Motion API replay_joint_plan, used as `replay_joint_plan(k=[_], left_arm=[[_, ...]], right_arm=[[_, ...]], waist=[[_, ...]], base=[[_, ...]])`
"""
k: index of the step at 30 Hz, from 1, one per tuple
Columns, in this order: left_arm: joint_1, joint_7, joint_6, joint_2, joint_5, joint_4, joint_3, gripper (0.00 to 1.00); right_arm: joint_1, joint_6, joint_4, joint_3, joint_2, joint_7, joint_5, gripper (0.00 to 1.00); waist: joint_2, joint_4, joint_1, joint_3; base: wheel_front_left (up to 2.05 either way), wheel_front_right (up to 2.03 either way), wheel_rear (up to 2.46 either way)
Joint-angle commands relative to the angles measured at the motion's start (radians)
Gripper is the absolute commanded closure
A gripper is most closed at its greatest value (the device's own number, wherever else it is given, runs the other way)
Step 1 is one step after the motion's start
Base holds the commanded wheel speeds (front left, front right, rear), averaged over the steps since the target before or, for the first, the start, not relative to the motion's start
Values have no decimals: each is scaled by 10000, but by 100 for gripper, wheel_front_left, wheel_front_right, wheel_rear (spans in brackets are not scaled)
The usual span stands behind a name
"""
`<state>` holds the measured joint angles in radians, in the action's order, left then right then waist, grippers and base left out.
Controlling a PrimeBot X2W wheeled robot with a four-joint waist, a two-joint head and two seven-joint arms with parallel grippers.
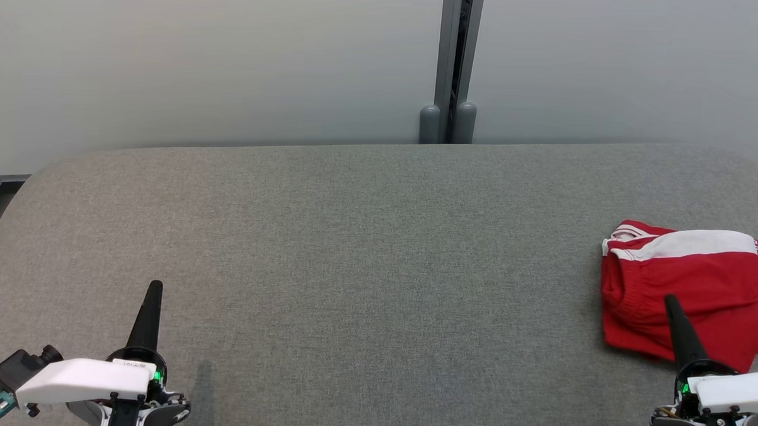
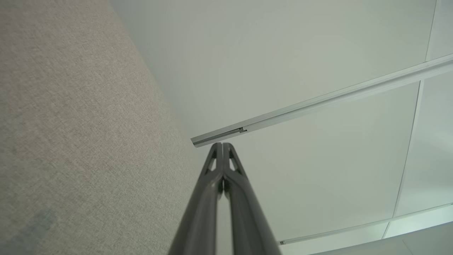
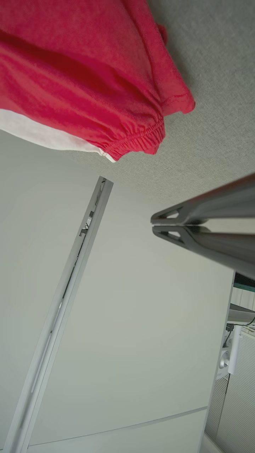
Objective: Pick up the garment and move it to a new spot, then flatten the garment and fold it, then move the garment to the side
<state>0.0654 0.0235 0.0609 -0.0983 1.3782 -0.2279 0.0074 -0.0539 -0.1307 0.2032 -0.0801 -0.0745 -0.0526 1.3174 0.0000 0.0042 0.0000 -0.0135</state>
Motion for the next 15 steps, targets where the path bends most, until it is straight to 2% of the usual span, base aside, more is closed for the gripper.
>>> replay_joint_plan(k=[1,15], left_arm=[[229,74,109,-4,227,36,136,100],[355,384,345,169,1042,-45,492,100]], right_arm=[[-233,-1,-21,-49,-35,-86,272,100],[-375,-1,161,-167,66,-297,1302,100]], waist=[[0,-2,0,8],[0,-15,0,61]], base=[[0,0,0],[0,0,0]])
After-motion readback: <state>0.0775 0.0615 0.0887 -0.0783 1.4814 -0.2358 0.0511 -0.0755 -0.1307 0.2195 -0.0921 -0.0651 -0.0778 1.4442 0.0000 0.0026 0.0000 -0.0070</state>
